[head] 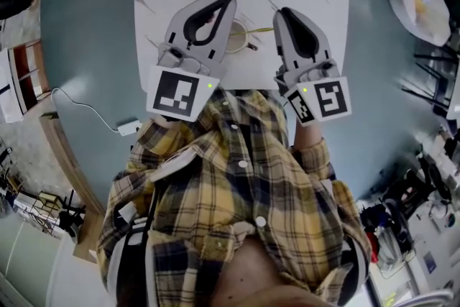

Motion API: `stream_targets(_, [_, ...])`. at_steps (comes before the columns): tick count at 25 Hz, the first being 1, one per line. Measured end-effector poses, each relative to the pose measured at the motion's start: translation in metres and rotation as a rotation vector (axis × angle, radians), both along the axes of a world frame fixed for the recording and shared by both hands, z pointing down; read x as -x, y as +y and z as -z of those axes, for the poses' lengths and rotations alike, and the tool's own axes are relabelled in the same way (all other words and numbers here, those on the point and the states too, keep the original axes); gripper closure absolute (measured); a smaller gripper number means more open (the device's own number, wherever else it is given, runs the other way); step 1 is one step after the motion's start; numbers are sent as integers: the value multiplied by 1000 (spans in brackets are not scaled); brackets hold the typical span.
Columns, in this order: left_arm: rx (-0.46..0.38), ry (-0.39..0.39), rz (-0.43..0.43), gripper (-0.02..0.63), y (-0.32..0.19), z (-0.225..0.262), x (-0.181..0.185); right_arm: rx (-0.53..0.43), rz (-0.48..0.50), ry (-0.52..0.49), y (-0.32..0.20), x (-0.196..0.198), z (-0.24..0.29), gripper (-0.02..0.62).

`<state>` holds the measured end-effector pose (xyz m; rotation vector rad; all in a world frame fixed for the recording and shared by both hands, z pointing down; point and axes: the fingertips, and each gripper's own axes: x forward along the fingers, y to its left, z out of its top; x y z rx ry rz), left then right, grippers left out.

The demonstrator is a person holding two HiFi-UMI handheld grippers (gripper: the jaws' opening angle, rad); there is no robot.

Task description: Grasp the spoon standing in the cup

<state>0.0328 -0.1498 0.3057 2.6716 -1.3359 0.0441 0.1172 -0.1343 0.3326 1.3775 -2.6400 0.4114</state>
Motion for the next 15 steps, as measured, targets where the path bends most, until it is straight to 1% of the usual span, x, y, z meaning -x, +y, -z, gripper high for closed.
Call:
stream_targets(8, [46,-13,-17,592,0,-16,-5,42,-2,-14,2,-6,-16,549])
stream_targets(11, [61,-17,-21,592,-1,-24,-4,69,9,-17,1,-2,-25,495])
stream_targets(15, [76,-22,-24,592,-2,-37,-3,90,9,-14,0,1,-38,472])
